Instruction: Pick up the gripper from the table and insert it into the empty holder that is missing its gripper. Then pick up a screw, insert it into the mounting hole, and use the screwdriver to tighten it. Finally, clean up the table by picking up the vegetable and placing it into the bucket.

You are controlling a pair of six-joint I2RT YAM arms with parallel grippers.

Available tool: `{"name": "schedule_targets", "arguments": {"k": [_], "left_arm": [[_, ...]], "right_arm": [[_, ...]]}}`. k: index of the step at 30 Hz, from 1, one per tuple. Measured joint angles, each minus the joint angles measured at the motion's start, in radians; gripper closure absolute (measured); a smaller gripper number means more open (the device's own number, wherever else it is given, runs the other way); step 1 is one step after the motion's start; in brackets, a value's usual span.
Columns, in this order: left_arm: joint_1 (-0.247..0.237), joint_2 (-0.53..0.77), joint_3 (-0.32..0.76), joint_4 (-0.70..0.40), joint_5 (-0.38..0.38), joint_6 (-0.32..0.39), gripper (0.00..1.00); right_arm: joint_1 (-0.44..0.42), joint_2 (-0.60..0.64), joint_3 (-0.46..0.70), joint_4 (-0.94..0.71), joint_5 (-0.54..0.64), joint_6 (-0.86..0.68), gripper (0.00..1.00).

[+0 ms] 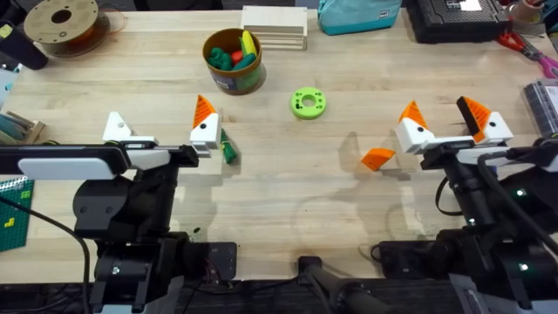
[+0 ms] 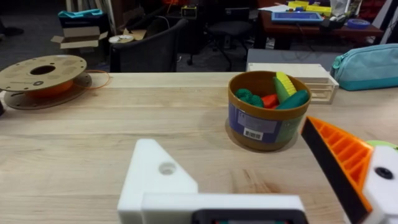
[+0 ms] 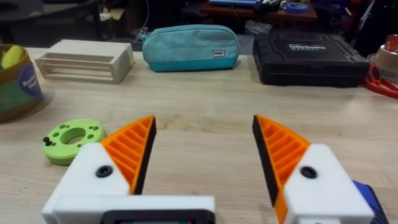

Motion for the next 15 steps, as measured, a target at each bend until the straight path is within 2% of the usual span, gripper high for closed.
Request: {"name": "schedule_targets", "arguments": {"k": [12, 15], "left_arm": [[0.0, 0.0, 0.001, -0.005, -0.029, -0.004, 0.014], [0.0, 0.0, 0.027, -0.097, -0.021, -0.007, 0.014]], "right_arm": [[0.0, 0.0, 0.001, -0.007, 0.001, 0.001, 0.086], [0.0, 0.004, 0.033, -0.075, 0.001, 0.013, 0.087]]}}
